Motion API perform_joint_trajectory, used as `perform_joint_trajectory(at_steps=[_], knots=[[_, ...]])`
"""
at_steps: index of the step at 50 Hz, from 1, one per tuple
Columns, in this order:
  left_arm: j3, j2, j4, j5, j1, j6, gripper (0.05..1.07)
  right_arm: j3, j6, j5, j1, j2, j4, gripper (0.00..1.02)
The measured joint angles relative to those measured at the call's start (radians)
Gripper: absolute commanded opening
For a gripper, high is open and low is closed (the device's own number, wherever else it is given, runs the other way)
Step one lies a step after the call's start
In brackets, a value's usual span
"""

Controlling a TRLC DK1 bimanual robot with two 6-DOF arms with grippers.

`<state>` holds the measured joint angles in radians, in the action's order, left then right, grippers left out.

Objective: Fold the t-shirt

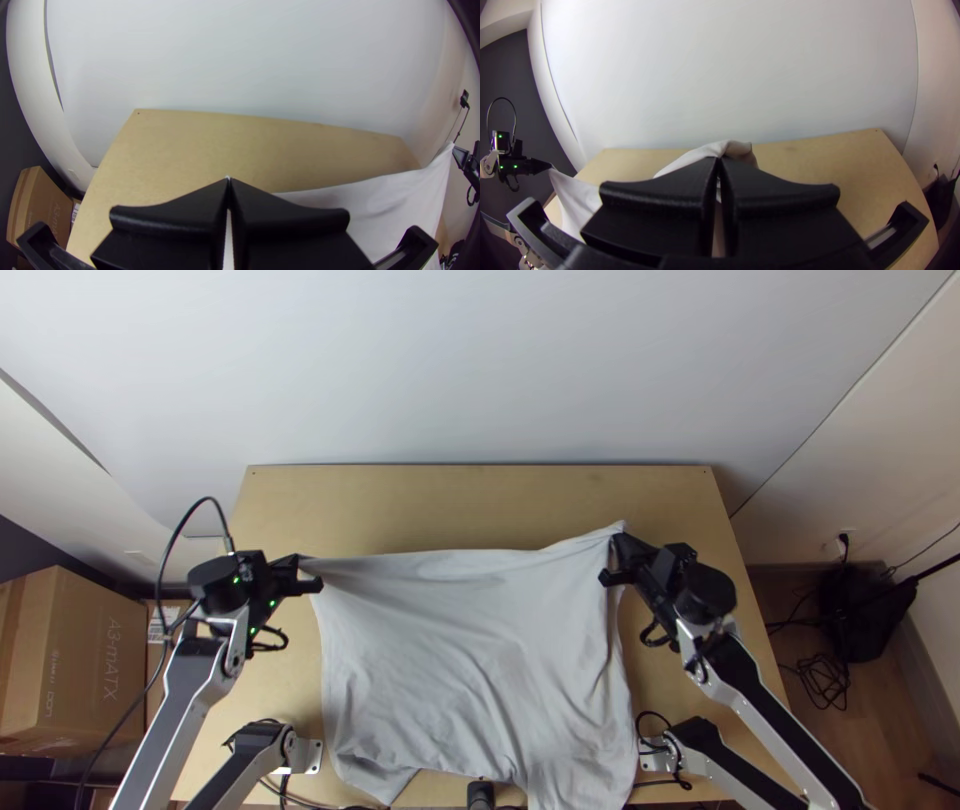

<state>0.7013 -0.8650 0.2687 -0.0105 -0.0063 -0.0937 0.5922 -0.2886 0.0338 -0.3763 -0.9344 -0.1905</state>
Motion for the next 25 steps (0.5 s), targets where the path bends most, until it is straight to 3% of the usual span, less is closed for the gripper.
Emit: perform_joint_trajectory(at_steps=[13, 25], knots=[[0.126, -0.394, -0.142, 0.006, 0.015, 0.0, 0.08, 0.141, -0.023, 0.0, 0.053, -0.316, -0.011, 0.02], [0.364, -0.689, -0.175, 0.008, 0.036, 0.0, 0.08, 0.322, -0.026, 0.0, 0.1, -0.555, -0.019, 0.02]])
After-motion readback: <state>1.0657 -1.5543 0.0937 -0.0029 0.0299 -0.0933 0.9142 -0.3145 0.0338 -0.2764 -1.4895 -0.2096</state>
